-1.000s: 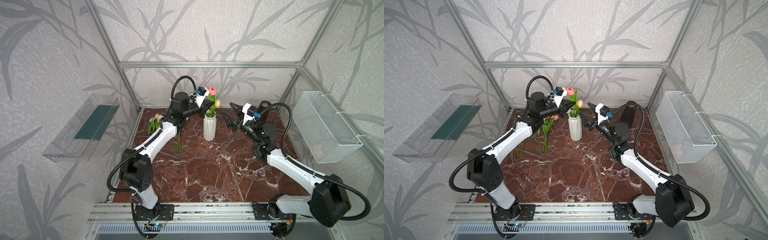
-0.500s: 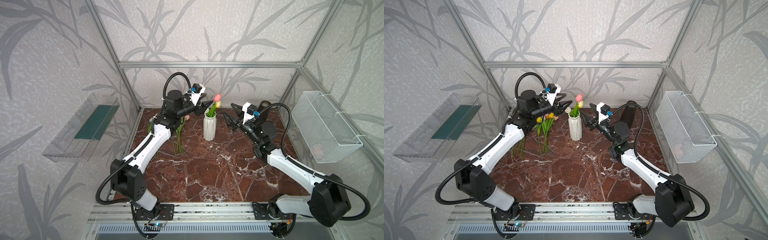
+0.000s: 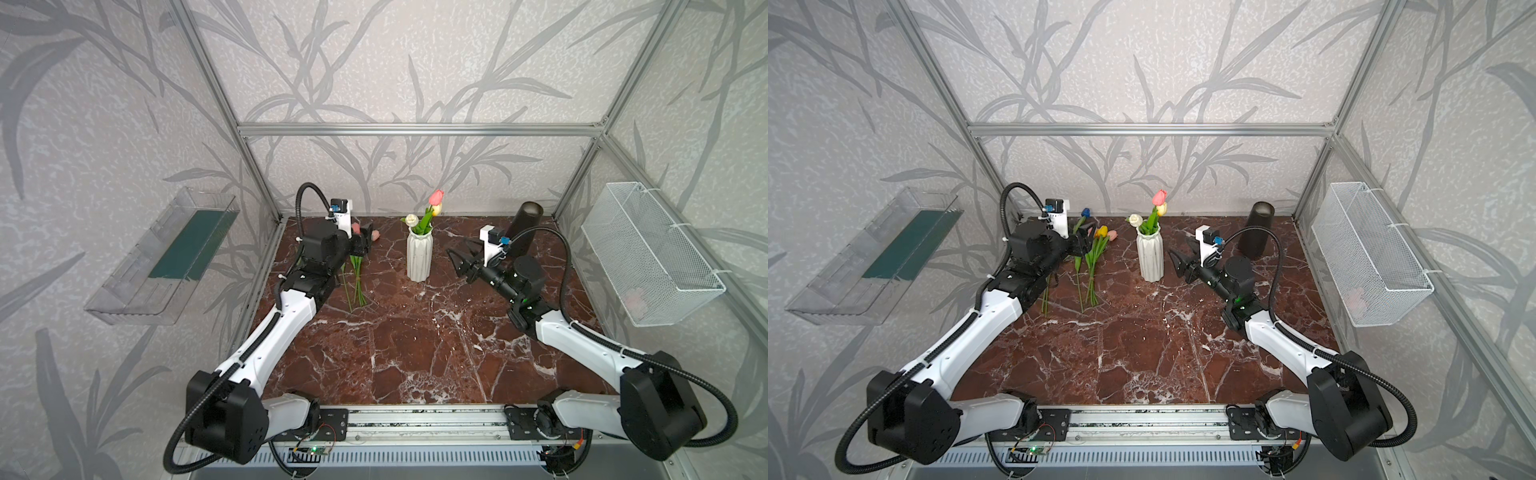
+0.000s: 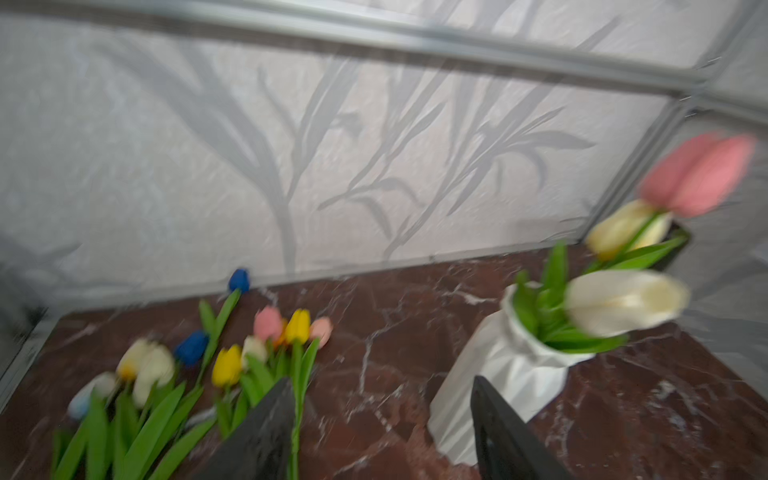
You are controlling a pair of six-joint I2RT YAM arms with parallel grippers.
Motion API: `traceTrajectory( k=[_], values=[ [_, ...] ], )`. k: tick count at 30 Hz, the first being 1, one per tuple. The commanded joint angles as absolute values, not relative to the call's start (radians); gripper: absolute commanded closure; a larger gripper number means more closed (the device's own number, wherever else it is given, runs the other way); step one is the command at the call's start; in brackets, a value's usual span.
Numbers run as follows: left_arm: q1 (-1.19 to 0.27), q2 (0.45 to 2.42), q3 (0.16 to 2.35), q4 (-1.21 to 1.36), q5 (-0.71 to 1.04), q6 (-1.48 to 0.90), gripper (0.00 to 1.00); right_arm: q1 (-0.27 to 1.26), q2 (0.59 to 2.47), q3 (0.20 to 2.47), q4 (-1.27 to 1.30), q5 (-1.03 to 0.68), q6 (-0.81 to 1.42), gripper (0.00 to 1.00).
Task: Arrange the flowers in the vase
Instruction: 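Lower the pink tulip stem into the white vase with the left gripper, then release the tulip and move the left gripper to the bunch while the right arm retracts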
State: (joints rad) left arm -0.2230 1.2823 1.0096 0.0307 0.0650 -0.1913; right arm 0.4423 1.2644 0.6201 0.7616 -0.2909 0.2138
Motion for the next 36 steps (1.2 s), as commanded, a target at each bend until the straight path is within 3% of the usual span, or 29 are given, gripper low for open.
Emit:
traceTrajectory(
  k=[1, 5, 11, 19, 24, 33, 36],
  values=[
    [-0.122, 1.351, 1.012, -0.183, -0.027, -0.342, 0.33, 0.484, 1.202, 0.53, 0.802, -0.206, 0.154, 0.35],
    [-0.046, 1.517, 1.087, -0.328, 0.028, -0.349, 0.43, 0.587, 1.144, 0.417, 0.836, -0.105, 0.05, 0.4],
    [-0.019, 1.714, 1.287, -0.542, -0.146, -0.34, 0.47, 0.73, 1.201, 0.307, 1.075, 0.001, -0.024, 0.42],
    [0.094, 1.907, 1.481, -0.727, -0.112, -0.287, 0.65, 0.742, 1.242, 0.261, 1.123, 0.041, -0.035, 0.43],
    [0.101, 1.992, 1.568, -0.764, -0.11, -0.241, 0.65, 0.742, 1.275, 0.274, 1.124, 0.035, -0.027, 0.43],
    [0.112, 2.08, 1.634, -0.776, -0.07, -0.213, 0.77, 0.743, 1.286, 0.285, 1.114, 0.043, -0.027, 0.42],
    [0.114, 2.104, 1.655, -0.783, -0.078, -0.214, 0.77, 0.743, 1.278, 0.282, 1.108, 0.043, -0.026, 0.41]
  ],
)
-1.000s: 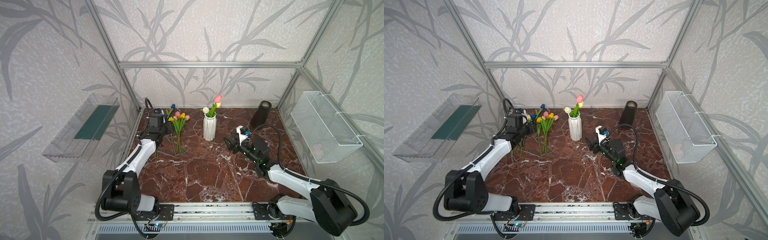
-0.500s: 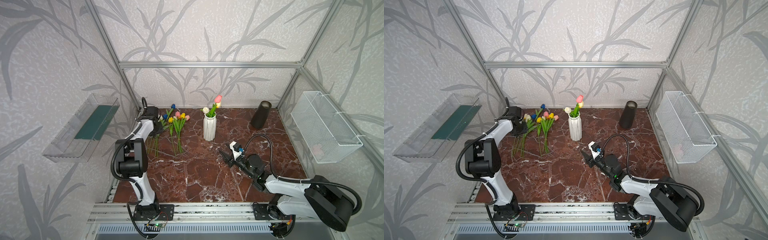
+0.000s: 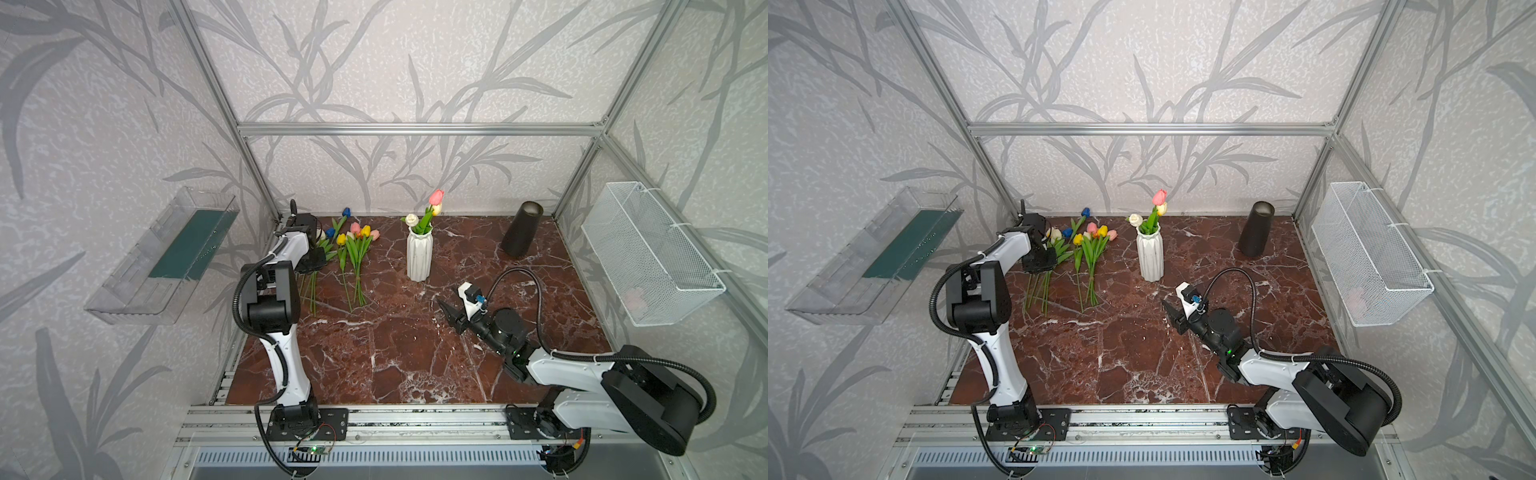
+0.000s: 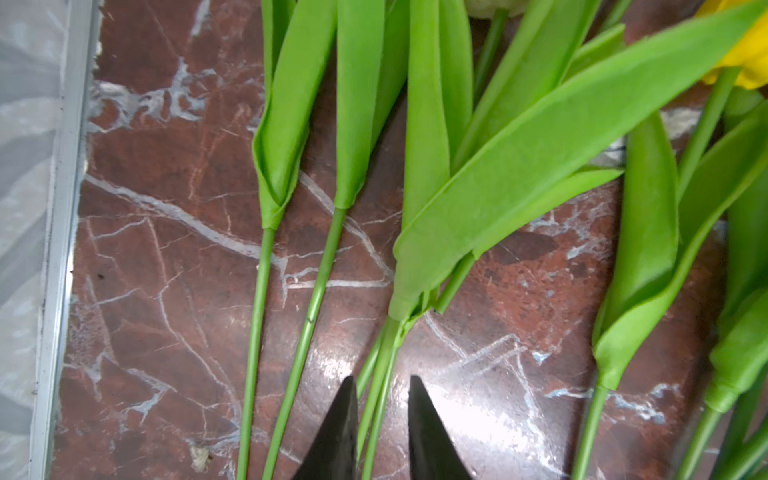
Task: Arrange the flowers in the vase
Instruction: 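Release the tulip and move the left gripper to the bunch while the right arm retracts, then lower the left gripper onto the bunch and grasp a tulip stem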
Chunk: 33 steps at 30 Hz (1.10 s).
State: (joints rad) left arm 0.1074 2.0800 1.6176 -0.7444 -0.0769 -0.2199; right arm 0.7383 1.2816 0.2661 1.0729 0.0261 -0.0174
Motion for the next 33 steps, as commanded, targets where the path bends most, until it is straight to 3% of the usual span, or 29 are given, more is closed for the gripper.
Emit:
traceTrajectory(
  k=[1, 8, 13, 20, 31, 32, 33],
  values=[
    [0.116, 2.109, 1.657, -0.78, -0.076, -0.214, 0.77, 0.743, 1.276, 0.282, 1.106, 0.042, -0.026, 0.41],
    [0.12, 2.14, 1.675, -0.781, -0.082, -0.207, 0.8, 0.744, 1.266, 0.28, 1.105, 0.043, -0.023, 0.41],
    [0.12, 2.13, 1.67, -0.773, -0.082, -0.208, 0.92, 0.744, 1.269, 0.282, 1.104, 0.044, -0.019, 0.4],
    [0.12, 2.073, 1.667, -0.774, -0.087, -0.215, 1.0, 0.744, 1.259, 0.278, 1.108, 0.052, -0.018, 0.37],
    [0.113, 1.845, 1.542, -0.704, -0.013, -0.272, 1.0, 0.743, 1.259, 0.273, 1.112, 0.058, -0.008, 0.37],
    [0.113, 1.834, 1.519, -0.677, -0.007, -0.266, 0.95, 0.744, 1.261, 0.273, 1.112, 0.056, -0.008, 0.37],
    [0.114, 1.828, 1.488, -0.639, -0.009, -0.263, 0.73, 0.743, 1.264, 0.275, 1.112, 0.054, -0.005, 0.37]
  ],
)
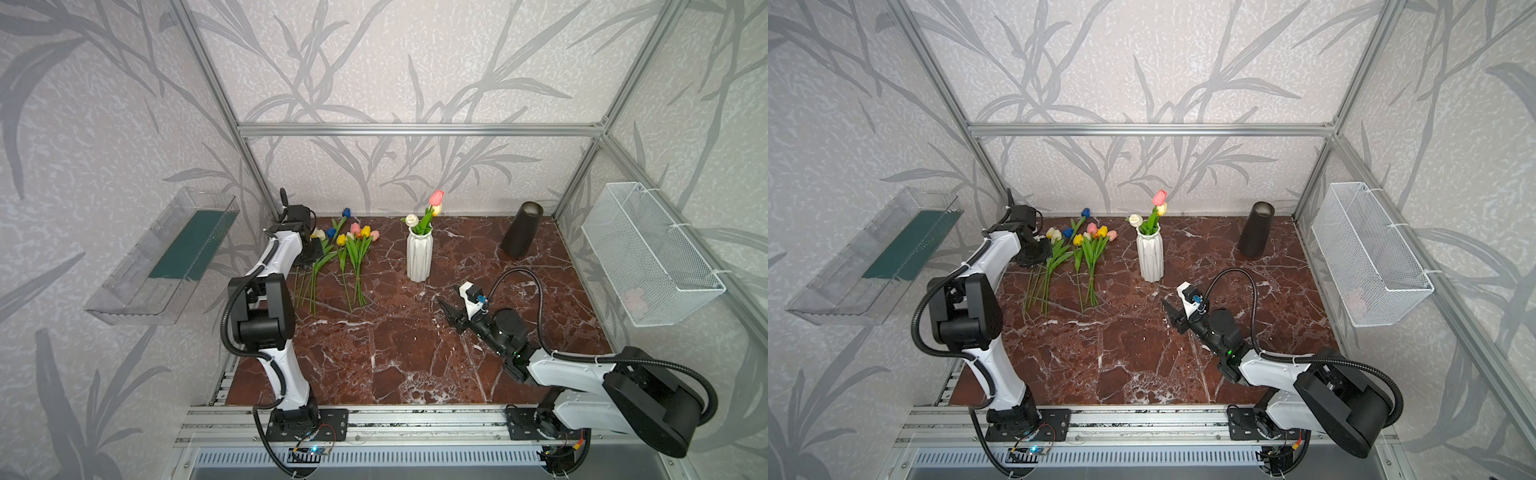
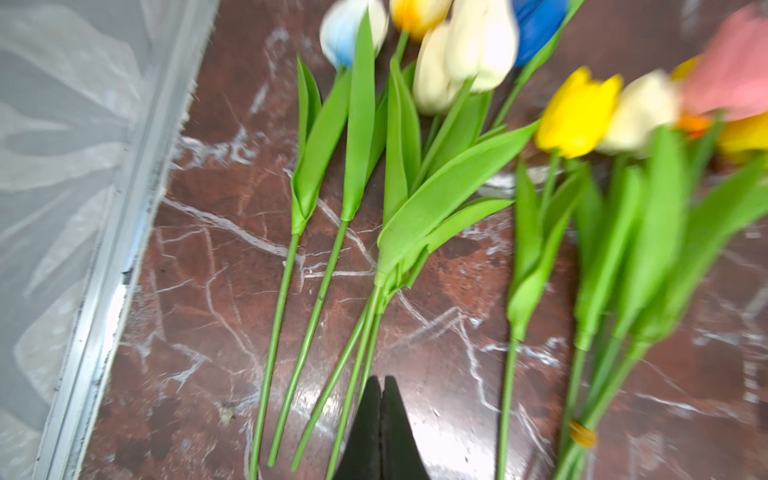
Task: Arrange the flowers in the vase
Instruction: 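Lower the left gripper onto the bunch and grasp a tulip stem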
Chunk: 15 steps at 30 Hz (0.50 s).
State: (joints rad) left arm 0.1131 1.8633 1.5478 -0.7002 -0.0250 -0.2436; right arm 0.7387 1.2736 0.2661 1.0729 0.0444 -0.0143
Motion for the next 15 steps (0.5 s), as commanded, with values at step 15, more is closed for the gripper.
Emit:
traceTrajectory(
  k=[15],
  values=[
    [0.137, 2.126, 1.653, -0.753, -0.002, -0.221, 0.79, 0.744, 1.263, 0.276, 1.111, 0.044, -0.001, 0.37]
  ],
)
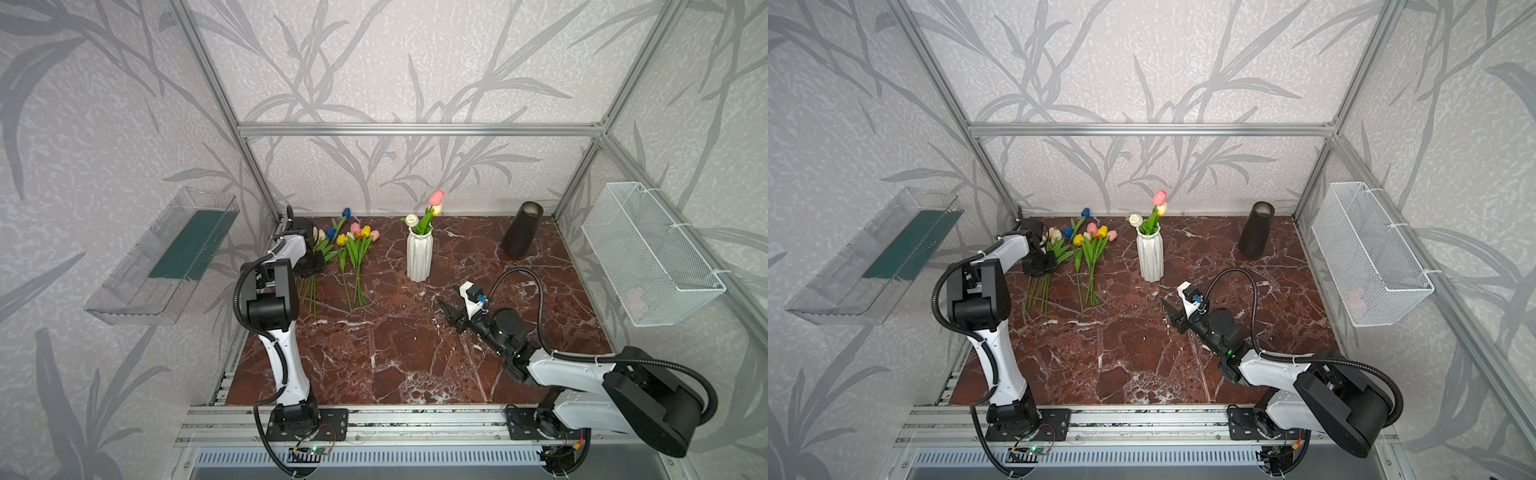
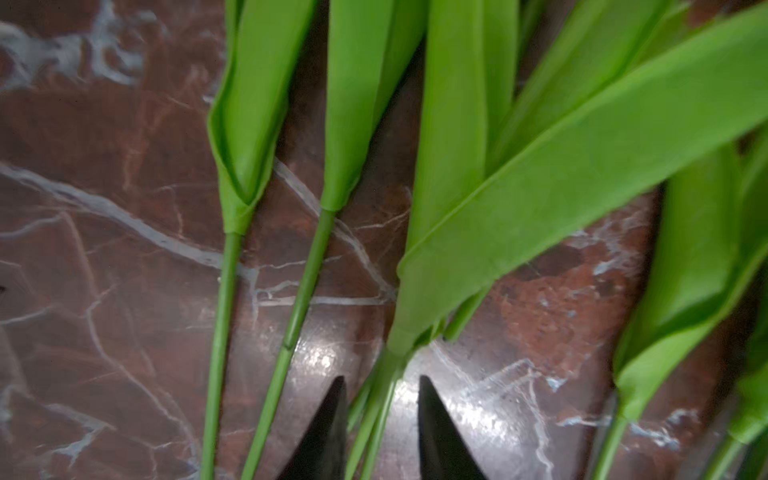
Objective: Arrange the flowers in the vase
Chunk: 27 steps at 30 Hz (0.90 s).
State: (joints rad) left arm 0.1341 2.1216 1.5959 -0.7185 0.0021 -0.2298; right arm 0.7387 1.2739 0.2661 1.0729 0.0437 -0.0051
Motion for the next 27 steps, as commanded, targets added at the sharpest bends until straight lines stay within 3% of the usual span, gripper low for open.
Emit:
traceTrajectory(
  k=[1, 4, 13, 20, 27],
  values=[
    [0.137, 2.134, 1.657, -0.754, -0.008, -0.221, 0.84, 0.744, 1.262, 0.275, 1.111, 0.044, 0.0, 0.37],
    [0.137, 2.131, 1.66, -0.762, -0.025, -0.227, 0.94, 0.744, 1.261, 0.275, 1.111, 0.047, -0.004, 0.37],
    [0.122, 1.988, 1.627, -0.789, -0.012, -0.248, 0.95, 0.744, 1.263, 0.277, 1.112, 0.047, 0.0, 0.36],
    [0.038, 1.74, 1.429, -0.674, 0.019, -0.291, 0.99, 0.744, 1.272, 0.273, 1.122, 0.046, 0.001, 0.36],
    [-0.095, 1.402, 1.186, -0.332, 0.147, -0.237, 1.0, 0.743, 1.264, 0.269, 1.126, 0.052, -0.004, 0.36]
  ],
)
